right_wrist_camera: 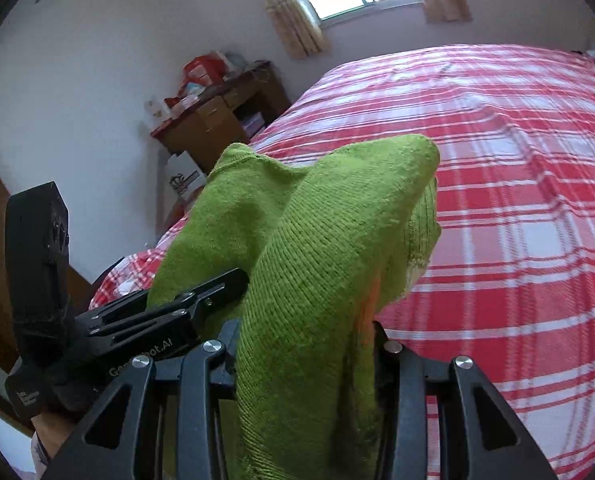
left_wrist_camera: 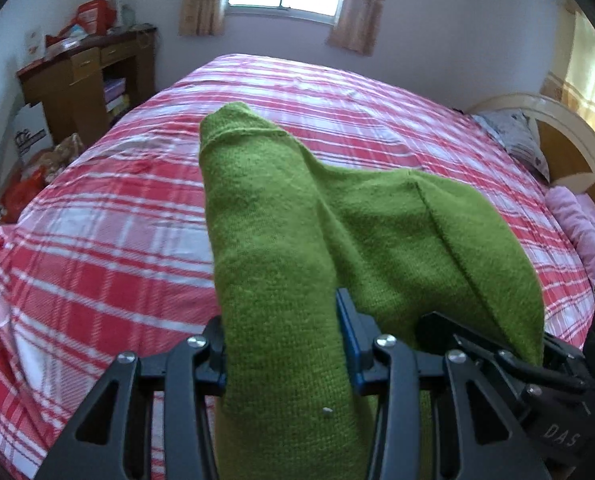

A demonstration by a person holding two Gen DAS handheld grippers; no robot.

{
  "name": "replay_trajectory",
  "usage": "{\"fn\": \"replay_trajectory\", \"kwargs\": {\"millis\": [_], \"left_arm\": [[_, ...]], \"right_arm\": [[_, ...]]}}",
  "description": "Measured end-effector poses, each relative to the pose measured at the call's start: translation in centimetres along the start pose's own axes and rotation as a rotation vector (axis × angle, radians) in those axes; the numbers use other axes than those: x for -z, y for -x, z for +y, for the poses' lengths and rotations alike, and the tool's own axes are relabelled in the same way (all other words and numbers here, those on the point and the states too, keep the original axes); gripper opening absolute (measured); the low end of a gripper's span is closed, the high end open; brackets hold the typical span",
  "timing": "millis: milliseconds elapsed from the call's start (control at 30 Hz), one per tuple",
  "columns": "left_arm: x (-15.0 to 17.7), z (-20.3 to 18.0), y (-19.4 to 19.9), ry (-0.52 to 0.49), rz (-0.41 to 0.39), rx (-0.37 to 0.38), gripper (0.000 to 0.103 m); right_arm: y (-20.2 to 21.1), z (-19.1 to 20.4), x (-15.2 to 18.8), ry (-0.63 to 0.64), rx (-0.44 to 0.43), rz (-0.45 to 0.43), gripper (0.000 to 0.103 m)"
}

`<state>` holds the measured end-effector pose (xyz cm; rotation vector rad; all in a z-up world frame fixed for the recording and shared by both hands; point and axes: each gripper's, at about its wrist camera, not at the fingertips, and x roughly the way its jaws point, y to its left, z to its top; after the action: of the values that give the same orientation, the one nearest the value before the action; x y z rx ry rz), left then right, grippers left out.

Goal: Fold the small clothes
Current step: 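Lift and carry the folded sweater with both tools toward the bed edge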

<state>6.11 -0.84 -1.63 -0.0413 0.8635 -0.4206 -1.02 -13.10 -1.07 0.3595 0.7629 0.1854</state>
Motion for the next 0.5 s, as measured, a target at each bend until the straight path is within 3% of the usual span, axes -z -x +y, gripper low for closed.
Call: {"fn": "replay_trajectory", "kwargs": {"millis": [500], "left_arm": [[1.2, 9.6, 2.7, 0.156, -0.031, -0.131, 0.044]], "right_arm": [[-6.6, 9.2, -0.6, 0.16, -0.112, 0.08, 0.04]]}}
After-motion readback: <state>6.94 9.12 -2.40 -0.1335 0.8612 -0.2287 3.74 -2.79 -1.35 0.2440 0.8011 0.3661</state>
